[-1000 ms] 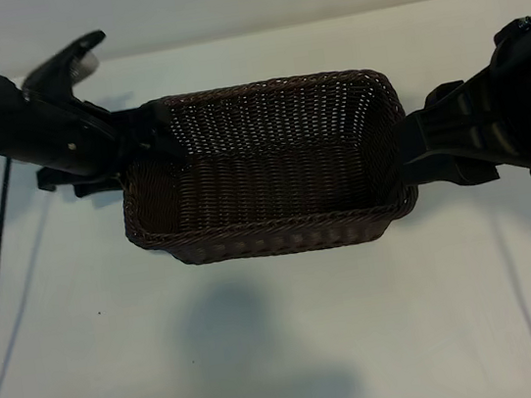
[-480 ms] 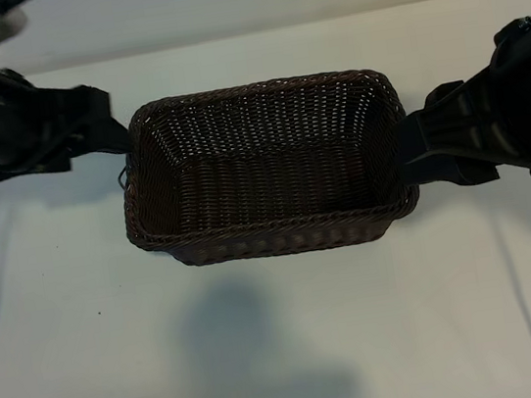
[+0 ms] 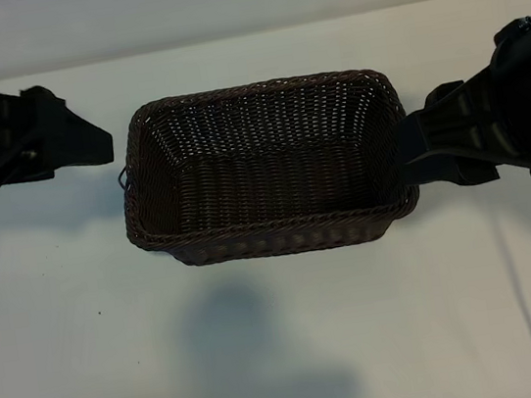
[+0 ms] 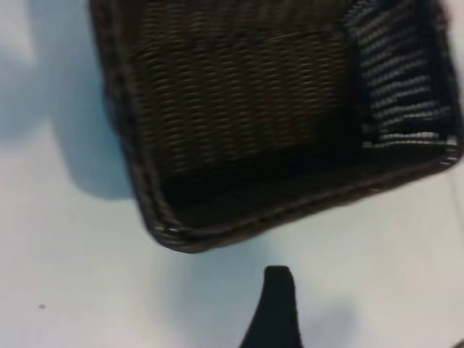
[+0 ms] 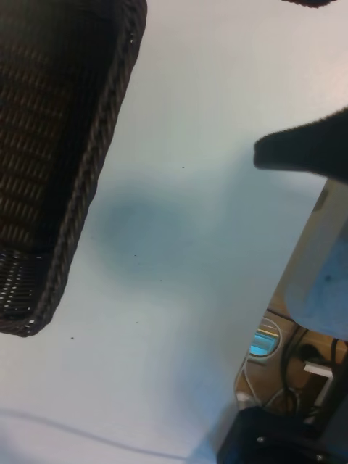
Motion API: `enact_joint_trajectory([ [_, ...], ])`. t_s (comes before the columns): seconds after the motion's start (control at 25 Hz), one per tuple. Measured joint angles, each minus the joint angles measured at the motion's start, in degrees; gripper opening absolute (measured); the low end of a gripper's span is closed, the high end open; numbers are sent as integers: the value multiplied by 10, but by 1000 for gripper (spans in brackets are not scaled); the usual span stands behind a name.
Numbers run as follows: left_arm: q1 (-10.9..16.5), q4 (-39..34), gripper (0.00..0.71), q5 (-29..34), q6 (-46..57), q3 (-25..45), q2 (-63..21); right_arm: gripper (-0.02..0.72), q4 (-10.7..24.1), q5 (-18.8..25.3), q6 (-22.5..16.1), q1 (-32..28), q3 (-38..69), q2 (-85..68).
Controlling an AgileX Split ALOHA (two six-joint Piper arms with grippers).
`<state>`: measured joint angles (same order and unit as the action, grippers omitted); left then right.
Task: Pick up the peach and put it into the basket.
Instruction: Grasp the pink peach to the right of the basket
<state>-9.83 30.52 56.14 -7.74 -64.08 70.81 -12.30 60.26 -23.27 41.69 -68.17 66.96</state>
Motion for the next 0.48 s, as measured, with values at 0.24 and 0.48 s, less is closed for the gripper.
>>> enact_joint_trajectory([
  [0.24, 0, 7, 598, 33, -11, 0, -16, 465, 0, 0, 0, 0, 0, 0],
  [0.48, -10, 49, 597, 68, -39, 0, -16, 465, 0, 0, 0, 0, 0, 0],
])
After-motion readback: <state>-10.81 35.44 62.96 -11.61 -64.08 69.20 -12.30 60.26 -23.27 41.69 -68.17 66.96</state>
